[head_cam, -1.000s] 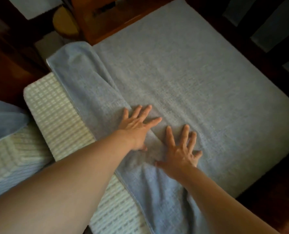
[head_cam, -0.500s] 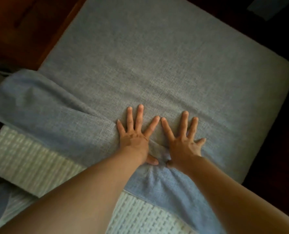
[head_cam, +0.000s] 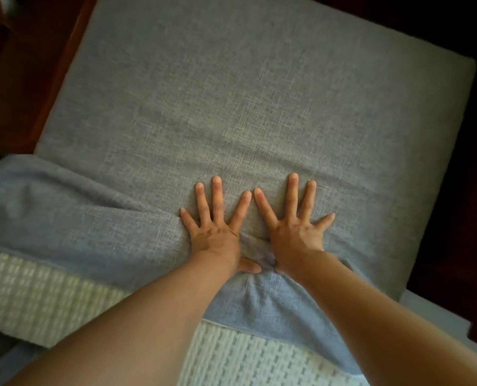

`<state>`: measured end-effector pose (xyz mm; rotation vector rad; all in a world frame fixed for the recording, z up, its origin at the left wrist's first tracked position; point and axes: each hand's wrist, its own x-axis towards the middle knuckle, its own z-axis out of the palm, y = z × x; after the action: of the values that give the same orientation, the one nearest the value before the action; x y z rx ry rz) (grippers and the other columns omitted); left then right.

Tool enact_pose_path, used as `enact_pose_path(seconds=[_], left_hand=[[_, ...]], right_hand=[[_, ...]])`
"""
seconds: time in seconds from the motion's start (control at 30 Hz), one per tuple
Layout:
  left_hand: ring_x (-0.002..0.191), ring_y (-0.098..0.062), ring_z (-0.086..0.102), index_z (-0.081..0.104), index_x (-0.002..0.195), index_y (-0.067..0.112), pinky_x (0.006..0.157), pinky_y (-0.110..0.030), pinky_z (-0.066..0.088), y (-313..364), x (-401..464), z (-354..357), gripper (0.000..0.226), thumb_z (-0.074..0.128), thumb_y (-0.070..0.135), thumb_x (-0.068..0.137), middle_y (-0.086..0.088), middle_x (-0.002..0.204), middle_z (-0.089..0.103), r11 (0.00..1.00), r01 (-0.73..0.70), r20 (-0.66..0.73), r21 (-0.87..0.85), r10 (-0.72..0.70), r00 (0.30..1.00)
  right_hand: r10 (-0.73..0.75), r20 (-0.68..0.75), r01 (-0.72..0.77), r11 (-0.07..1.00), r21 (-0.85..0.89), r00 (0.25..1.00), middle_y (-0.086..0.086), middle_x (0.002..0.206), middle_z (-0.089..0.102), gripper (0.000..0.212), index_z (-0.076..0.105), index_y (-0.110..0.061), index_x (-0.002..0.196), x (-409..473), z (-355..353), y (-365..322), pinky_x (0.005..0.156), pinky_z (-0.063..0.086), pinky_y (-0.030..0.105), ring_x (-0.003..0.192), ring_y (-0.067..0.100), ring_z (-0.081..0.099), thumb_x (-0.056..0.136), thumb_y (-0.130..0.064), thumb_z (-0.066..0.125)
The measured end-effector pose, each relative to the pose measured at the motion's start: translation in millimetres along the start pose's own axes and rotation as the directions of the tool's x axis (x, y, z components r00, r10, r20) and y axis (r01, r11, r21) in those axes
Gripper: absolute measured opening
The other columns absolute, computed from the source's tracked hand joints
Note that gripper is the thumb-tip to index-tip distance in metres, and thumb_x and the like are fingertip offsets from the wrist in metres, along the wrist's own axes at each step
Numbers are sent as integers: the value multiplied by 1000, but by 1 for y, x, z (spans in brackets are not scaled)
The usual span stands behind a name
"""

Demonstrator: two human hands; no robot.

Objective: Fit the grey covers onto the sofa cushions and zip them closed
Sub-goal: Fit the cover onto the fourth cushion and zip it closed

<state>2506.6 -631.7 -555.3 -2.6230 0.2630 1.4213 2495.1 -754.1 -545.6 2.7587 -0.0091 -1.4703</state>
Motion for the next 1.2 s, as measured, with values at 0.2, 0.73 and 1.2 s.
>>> enact_pose_path(seconds=[0.2, 0.73, 1.2], left_hand=[[117, -47, -50, -57, 112, 33, 102, -72, -5, -2, 4, 2, 137, 58, 84, 56, -22, 117, -64, 999, -30, 5, 14, 30, 1000], [130, -41, -40, -38, 134, 41, 109, -67, 6, -35, -12, 10, 116, 54, 75, 72, -14, 135, -54, 949, -230, -115, 214, 258, 959], [138, -30, -33, -30, 141, 35, 109, -64, -1, -20, -57, 96, 82, 34, 56, 94, -2, 146, -43, 825, -376, -305, 423, 520, 798]], right_hand=[[33, 8, -34, 999, 21, 999, 22, 128, -57, 132, -49, -38, 123, -1, -4, -5, 101, 12, 77, 123, 51, -43, 76, -41, 74], [348, -309, -198, 882, 427, 885, 7, 157, -21, 68, -8, -38, 149, -53, 74, -23, 119, 4, 44, 145, 28, -14, 100, -26, 39], [401, -397, -211, 872, 441, 826, 6, 154, -30, 73, -31, -30, 140, -115, 192, -36, 115, -7, 47, 140, 22, -29, 100, -44, 29]])
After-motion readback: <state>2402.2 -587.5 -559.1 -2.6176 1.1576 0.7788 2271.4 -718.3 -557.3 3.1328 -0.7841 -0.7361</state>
